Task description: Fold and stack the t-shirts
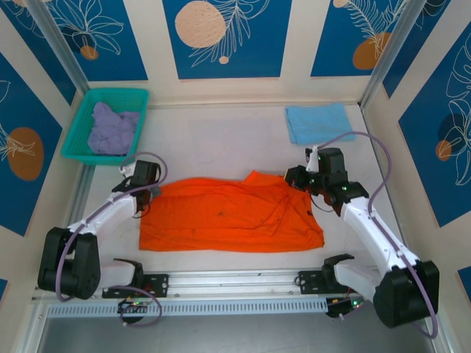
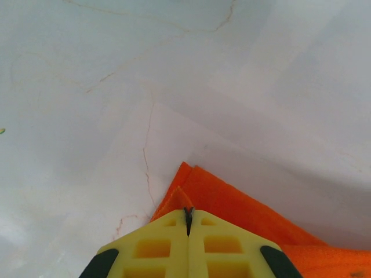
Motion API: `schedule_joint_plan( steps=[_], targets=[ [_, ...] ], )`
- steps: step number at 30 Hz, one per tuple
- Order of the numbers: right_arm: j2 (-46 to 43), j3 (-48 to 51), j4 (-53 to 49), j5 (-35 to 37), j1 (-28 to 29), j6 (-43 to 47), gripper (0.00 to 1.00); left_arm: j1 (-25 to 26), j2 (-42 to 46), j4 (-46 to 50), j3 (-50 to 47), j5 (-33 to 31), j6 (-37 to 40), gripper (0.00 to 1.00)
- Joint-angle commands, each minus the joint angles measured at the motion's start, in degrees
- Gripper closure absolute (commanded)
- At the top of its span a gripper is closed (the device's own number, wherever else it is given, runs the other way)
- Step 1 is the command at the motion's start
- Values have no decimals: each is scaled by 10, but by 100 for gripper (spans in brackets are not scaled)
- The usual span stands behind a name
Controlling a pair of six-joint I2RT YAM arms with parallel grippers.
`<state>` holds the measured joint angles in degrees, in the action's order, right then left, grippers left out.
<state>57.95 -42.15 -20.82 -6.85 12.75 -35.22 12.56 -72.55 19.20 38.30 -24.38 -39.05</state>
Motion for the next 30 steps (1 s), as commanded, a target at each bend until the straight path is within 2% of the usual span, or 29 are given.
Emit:
schedule_joint_plan(
  steps=[1,9,14,15,16,19,20,21,22,24,25,30],
  targets=[
    [-61,43,-29,-4,2,-20,100,2,18,-14,-16,21,-2,98],
    [-253,104,-104,0,3,-33,100,6,36,-5,-35,29,-2,97],
    [-303,150,-133,-20,10,-79,100,7,66,14,-52,21,-17,96],
    [-304,157,-140,-21,12,-92,100,8,70,17,-57,21,-21,91],
    [-305,162,-153,-16,13,-106,100,7,73,23,-60,15,-28,82],
    [-333,189,-179,6,15,-154,100,7,79,55,-62,-8,-57,74],
    [-348,199,-184,9,15,-173,100,7,81,69,-62,-20,-68,66],
    [-362,207,-195,20,14,-195,94,7,84,85,-57,-36,-79,56],
    [-378,207,-217,42,14,-211,83,7,86,100,-50,-50,-86,53],
    [-403,195,-270,103,14,-253,57,7,88,112,-36,-54,-90,49],
    [-411,192,-288,131,14,-270,50,7,89,114,-27,-44,-88,49],
    [-408,177,-260,180,14,-268,44,29,66,75,14,50,-26,56]
  ],
)
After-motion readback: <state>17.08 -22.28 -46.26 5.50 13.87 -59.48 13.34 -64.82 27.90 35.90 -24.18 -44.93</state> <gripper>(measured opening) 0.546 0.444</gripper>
